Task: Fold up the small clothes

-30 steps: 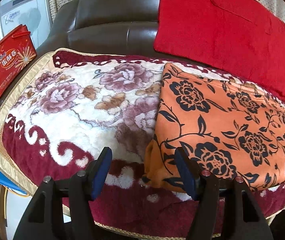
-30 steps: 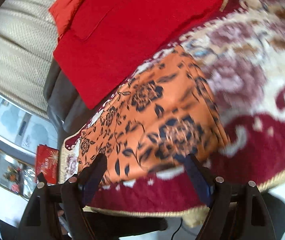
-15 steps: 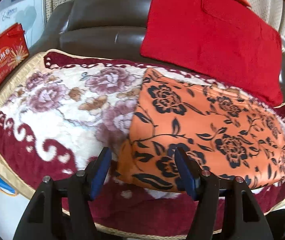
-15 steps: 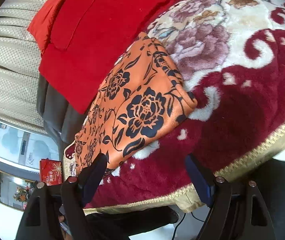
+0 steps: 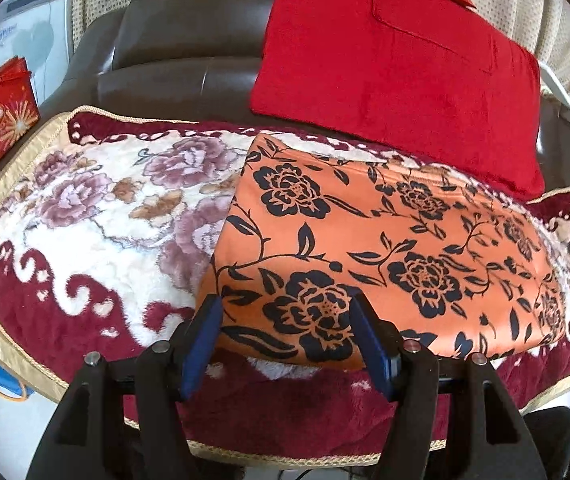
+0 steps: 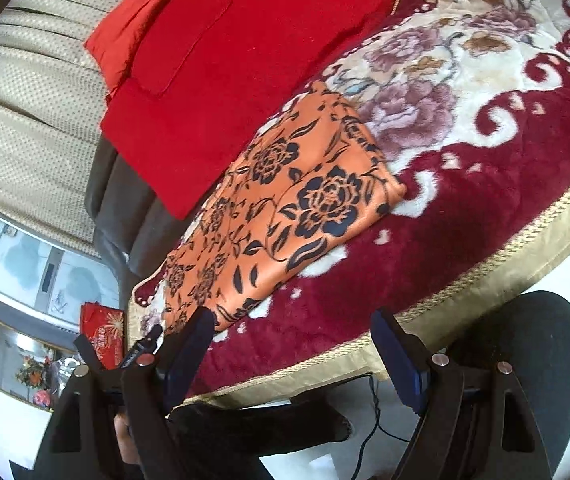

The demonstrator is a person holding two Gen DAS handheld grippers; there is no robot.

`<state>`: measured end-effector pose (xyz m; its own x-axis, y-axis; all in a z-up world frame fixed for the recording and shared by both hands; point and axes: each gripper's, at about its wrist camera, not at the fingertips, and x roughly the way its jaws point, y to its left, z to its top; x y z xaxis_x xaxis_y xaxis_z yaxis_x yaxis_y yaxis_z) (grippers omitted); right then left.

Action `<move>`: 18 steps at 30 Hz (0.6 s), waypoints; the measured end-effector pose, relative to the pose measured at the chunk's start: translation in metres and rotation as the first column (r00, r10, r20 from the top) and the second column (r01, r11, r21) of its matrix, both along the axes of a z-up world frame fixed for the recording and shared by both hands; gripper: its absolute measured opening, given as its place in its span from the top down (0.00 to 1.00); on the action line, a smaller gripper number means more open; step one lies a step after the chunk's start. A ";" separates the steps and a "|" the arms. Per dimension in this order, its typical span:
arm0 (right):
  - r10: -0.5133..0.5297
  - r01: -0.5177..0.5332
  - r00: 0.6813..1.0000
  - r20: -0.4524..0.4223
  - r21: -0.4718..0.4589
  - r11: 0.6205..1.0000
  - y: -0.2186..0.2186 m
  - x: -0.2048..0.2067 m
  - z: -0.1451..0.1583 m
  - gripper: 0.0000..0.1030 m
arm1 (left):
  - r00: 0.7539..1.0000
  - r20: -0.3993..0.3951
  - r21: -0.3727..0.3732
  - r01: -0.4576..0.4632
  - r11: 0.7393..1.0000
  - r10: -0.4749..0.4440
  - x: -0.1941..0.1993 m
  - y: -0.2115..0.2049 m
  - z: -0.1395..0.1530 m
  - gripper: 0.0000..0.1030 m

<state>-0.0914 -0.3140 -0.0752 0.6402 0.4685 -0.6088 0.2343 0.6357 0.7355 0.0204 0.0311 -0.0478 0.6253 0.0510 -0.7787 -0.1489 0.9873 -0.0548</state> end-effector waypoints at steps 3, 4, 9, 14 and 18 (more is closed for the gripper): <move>0.007 -0.007 1.000 0.002 0.054 0.999 0.002 0.006 -0.010 0.19 | 1.000 -0.013 0.049 0.016 0.999 -0.015 0.001 -0.010 0.003 0.36; 0.010 -0.010 1.000 -0.003 0.064 0.998 0.003 0.009 -0.015 0.19 | 1.000 -0.010 0.060 0.021 0.998 -0.020 0.001 -0.013 0.005 0.36; 0.050 -0.045 0.998 -0.042 0.113 0.993 0.015 0.029 -0.044 0.19 | 1.000 -0.006 0.090 0.028 0.995 -0.028 0.007 -0.028 0.011 0.36; 0.059 -0.051 0.997 -0.056 0.135 0.990 0.019 0.047 -0.060 0.19 | 0.999 -0.019 0.112 0.045 0.993 -0.043 0.017 -0.040 0.009 0.36; 0.025 -0.014 0.997 -0.068 0.150 0.989 0.009 0.056 -0.070 0.19 | 0.998 -0.038 0.119 0.046 0.992 -0.042 0.023 -0.043 0.003 0.35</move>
<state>-0.0353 -0.3050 -0.1447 0.5889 0.5696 -0.5734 0.2764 0.5248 0.8051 0.0436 -0.0123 -0.0444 0.6015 0.1189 -0.7900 -0.1052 0.9920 0.0692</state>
